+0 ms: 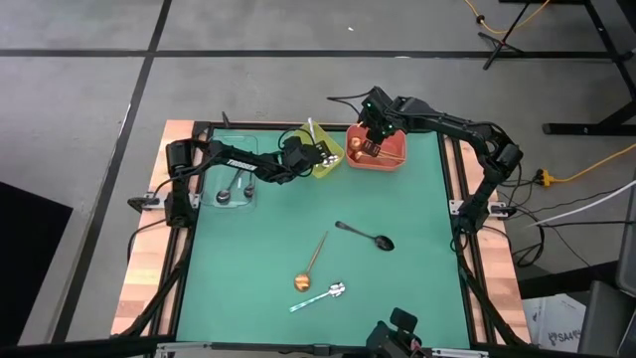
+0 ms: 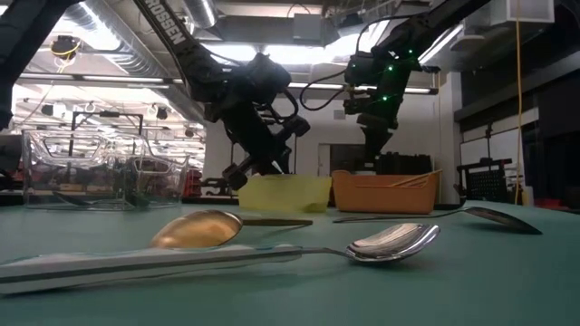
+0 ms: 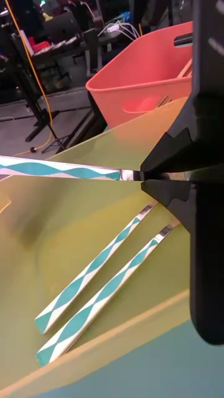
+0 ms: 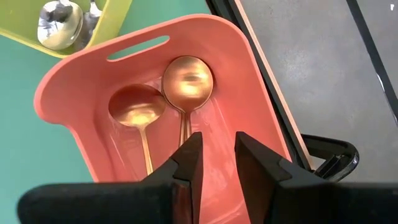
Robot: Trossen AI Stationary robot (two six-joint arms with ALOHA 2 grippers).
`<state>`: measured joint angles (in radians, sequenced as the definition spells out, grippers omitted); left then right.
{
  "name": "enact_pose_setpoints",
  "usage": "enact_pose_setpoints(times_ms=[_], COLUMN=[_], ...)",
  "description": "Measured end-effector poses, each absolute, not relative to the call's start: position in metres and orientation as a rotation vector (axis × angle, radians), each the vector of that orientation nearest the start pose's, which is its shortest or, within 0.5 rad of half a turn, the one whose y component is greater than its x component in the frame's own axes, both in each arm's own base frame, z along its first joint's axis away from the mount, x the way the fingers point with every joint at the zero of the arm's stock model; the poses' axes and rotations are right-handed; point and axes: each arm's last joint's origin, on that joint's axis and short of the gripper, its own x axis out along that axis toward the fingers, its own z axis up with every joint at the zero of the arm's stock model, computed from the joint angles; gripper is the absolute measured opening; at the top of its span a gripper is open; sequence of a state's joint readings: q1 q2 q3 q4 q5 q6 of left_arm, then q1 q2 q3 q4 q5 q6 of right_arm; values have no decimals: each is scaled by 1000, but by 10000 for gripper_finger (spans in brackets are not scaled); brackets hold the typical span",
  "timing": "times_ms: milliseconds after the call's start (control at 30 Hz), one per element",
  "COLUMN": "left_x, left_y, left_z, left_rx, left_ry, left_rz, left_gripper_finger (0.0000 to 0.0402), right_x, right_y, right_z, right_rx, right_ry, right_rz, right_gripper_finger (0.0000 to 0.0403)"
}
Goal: Sort silverware by color (type)
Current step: Put the blue spoon into the green bin, then put the black spoon into the transparent bin
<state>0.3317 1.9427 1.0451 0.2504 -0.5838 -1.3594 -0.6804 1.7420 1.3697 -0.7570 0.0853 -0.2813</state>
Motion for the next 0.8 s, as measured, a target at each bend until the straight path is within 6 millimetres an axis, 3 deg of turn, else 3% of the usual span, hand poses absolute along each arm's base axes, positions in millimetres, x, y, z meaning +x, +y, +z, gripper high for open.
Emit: enact_pose_setpoints(times_ms=[267, 567, 800], left_x=[362, 363, 363], left_y=[142, 142, 142], left_z=[140, 141, 141], left_rx=[-1127, -1128, -1128], left_ry=[-39, -45, -44], left_rz=[1175, 1173, 1174], left_gripper_finger=[16, 78, 100], right_x=[275, 275, 275], right_y=[-226, -226, -226], right_z=[243, 243, 243], right_rx=[98, 98, 97], right_ry=[1183, 1182, 1183], right_rz=[-517, -517, -516], right_gripper_finger=[83, 83, 83])
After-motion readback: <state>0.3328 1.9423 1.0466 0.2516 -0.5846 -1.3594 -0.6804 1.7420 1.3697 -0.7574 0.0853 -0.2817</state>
